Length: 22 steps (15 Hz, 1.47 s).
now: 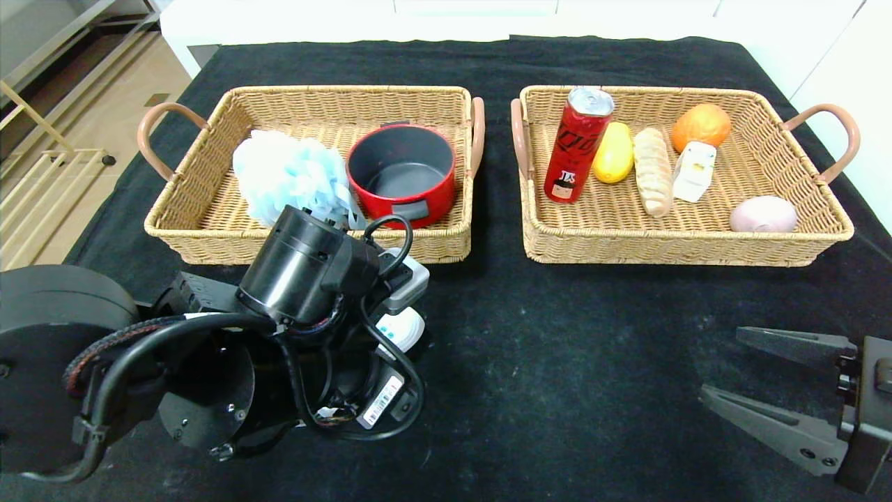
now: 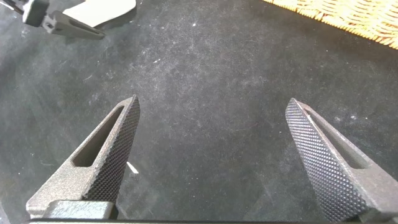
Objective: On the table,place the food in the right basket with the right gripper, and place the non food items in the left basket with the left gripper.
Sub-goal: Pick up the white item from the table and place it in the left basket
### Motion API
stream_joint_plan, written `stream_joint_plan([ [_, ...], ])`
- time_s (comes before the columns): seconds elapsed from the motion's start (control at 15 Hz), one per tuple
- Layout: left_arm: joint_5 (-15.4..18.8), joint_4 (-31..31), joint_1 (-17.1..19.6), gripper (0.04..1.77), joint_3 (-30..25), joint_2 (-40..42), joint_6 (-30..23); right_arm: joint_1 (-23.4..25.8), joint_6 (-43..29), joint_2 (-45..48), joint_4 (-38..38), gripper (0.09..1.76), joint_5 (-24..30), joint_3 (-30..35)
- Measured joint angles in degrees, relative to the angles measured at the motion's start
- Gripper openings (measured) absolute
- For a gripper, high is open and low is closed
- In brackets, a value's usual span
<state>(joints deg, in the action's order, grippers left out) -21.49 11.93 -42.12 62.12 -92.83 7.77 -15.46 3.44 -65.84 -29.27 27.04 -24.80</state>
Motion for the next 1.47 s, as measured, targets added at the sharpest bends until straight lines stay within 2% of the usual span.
stream_joint_plan([
  [0.33,-1.4,-0.4,0.1,1.72,0.8,-1.9,-0.6,-0.2,0.0,0.0,0.0,1.71,0.0,0.2],
  [0.53,-1.3,-5.3,0.1,1.72,0.7,-3.0,-0.4,-0.2,0.0,0.0,0.0,1.71,0.0,0.2],
  [0.8,-2.6,-5.7,0.1,1.72,0.6,-4.1,-0.4,-0.2,0.0,-0.1,0.0,1.71,0.0,0.2],
  [1.07,-2.6,-5.7,0.1,1.11,0.4,-4.4,-0.6,-0.2,0.0,-0.1,0.0,1.71,0.0,0.3],
  [1.2,-2.6,-5.7,0.1,0.91,0.4,-4.4,-0.5,-0.2,0.0,-0.1,0.0,1.71,0.0,0.3],
  [1.47,-2.6,-5.7,0.0,0.84,0.2,-4.6,-0.5,-0.2,0.0,-0.1,0.0,1.71,0.0,0.3],
])
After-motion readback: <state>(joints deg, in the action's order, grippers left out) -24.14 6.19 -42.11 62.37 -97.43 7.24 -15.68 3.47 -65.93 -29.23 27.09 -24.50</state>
